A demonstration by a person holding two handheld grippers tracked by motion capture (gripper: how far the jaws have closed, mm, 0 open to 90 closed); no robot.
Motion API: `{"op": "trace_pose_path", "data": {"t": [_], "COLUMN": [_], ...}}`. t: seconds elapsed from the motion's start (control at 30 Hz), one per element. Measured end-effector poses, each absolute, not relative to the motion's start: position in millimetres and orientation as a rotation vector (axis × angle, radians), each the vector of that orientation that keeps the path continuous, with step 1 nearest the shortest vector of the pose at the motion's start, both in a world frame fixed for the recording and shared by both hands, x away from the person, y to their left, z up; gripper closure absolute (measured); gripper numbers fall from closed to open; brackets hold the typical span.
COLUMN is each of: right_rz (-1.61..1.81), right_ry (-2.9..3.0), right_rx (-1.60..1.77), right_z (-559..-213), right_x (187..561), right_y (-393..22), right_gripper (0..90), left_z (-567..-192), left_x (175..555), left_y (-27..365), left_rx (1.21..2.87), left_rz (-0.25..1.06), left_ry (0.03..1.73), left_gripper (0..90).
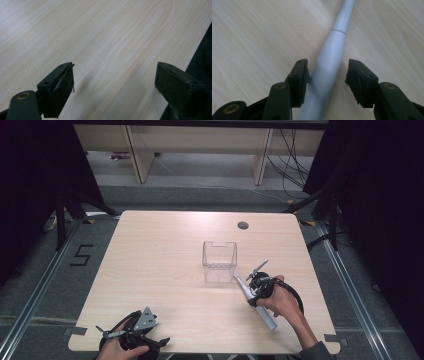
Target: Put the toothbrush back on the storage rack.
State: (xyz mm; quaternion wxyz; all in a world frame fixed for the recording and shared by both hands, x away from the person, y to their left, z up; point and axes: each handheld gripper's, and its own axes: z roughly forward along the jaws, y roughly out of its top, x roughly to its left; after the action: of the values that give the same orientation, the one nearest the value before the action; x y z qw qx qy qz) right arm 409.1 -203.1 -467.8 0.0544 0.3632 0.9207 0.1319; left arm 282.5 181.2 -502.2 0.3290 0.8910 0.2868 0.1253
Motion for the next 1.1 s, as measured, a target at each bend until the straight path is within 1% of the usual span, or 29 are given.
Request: {"op": "trace_pose_path", "data": {"t": [0.6, 0.73, 0.9, 0.93, 1.1], "right_rz": [0.314, 0.287, 0.267, 0.252, 0.275], "right_ry": [2.832, 2.843, 2.848, 2.851, 2.861], "right_rx": [1.102, 1.105, 1.11, 1.068, 1.124], "right_z": [-474, -475, -475, -475, -474], "right_x": [418, 420, 420, 421, 421], "right_y": [-192, -190, -190, -192, -197], "right_gripper": [55.7, 57.9, 59.5, 59.7, 61.8], "left_z": [-502, -502, -503, -503, -502], "left_x": [282, 283, 282, 282, 282], "left_y": [181, 181, 181, 181, 181], "left_rx": [2.333, 2.335, 2.33, 2.33, 2.331], "left_rz": [0.328, 0.329, 0.328, 0.328, 0.328], "left_ry": [0.749, 0.748, 0.753, 0.752, 0.75], "left_gripper": [15.1, 15.1, 15.0, 15.1, 15.1]}}
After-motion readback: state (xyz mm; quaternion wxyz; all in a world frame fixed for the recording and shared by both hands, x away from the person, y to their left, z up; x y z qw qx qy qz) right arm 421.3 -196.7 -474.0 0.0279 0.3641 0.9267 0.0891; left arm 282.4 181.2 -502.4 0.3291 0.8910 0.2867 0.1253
